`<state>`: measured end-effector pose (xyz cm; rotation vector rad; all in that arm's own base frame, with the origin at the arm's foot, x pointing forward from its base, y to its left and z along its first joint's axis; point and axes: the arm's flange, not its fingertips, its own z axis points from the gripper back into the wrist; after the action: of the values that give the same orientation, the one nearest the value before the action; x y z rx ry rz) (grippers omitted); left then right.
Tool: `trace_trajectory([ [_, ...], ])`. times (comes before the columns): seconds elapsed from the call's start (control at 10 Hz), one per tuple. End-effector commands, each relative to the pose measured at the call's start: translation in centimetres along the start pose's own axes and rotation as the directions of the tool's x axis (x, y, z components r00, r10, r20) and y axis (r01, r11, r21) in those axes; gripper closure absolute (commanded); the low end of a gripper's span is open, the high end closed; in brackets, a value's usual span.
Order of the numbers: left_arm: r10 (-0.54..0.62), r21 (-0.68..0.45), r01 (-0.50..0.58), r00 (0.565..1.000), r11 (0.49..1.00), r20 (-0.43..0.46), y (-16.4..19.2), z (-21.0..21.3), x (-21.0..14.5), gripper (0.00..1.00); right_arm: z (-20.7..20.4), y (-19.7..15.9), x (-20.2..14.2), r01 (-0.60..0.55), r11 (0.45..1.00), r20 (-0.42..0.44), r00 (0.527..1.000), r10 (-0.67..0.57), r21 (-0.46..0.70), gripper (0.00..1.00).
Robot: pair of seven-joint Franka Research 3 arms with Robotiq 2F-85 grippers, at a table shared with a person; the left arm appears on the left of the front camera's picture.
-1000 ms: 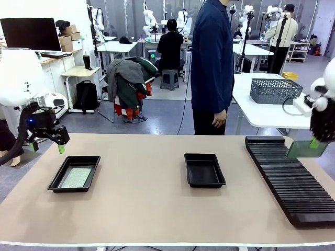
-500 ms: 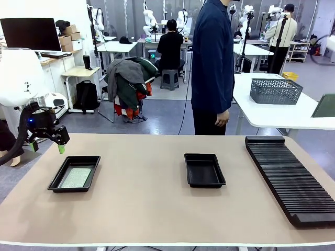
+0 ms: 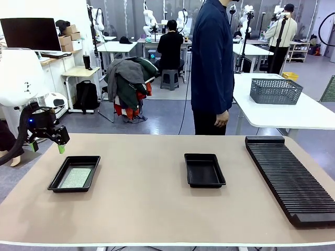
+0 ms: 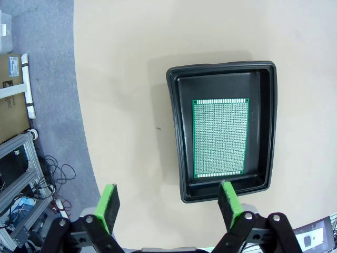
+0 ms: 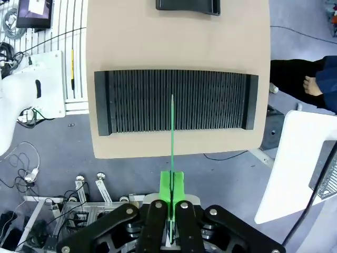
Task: Inspect and transfer BCBs to ESD trays.
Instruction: Pick up the Blank PCB from the PCB Rack and place it in the right ESD tray.
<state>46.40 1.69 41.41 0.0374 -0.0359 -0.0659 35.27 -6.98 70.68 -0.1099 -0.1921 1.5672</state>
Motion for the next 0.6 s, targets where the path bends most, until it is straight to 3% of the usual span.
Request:
trace_trajectory([
  [0.0,0.002,0.0,-0.002,1.0,1.0,0.005,0.08,-0.12,-0.03,0.0,-0.15,0.37,0.23,-0.005,1.0,0.0,1.0,0.005,0.001,1.0],
  [0.5,0.002,0.0,-0.002,1.0,1.0,0.005,0.08,-0.12,-0.03,0.0,-0.15,0.37,0.23,-0.005,1.0,0.0,1.0,0.005,0.001,1.0],
])
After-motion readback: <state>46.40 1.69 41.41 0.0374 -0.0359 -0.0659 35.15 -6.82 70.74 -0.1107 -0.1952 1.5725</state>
